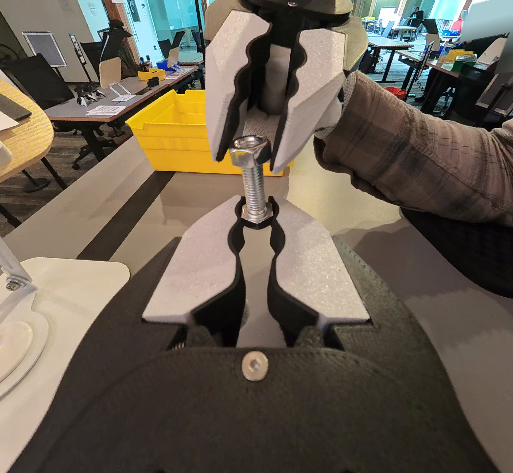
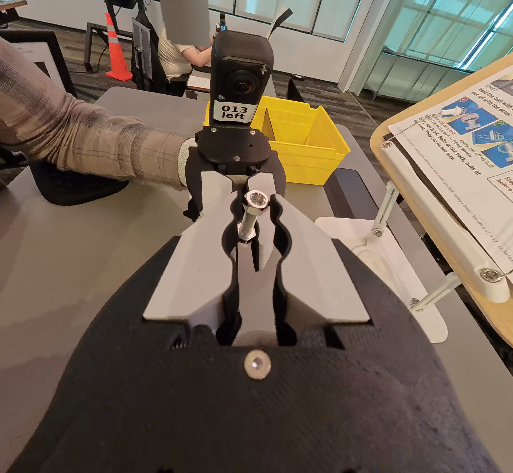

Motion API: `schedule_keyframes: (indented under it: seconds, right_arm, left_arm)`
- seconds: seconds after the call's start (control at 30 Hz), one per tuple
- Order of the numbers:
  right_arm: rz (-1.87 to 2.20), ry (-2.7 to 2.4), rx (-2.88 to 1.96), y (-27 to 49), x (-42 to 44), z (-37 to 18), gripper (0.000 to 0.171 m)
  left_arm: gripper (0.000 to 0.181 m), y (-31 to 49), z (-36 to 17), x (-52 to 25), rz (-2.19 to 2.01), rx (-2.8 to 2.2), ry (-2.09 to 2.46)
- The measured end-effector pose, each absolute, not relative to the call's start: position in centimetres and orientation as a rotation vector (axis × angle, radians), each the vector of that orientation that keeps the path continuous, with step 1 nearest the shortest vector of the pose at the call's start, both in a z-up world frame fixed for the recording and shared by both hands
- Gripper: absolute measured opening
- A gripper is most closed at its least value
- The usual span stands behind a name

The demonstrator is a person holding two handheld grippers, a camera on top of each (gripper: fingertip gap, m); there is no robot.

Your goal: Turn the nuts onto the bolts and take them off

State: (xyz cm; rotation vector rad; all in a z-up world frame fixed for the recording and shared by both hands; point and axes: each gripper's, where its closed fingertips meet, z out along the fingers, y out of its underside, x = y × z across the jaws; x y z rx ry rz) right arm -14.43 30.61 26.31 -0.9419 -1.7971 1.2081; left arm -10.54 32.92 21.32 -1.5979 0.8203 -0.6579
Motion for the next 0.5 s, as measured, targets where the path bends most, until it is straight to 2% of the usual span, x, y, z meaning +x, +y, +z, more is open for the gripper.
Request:
schedule_keyframes:
  seconds: [0.5]
  right_arm:
    - [0.963,-1.859,-0.862,30.80,-14.38,25.77,0.018]
  left_arm:
    - [0.015,32.88,20.87,-10.30,-0.686,-1.628,0.820]
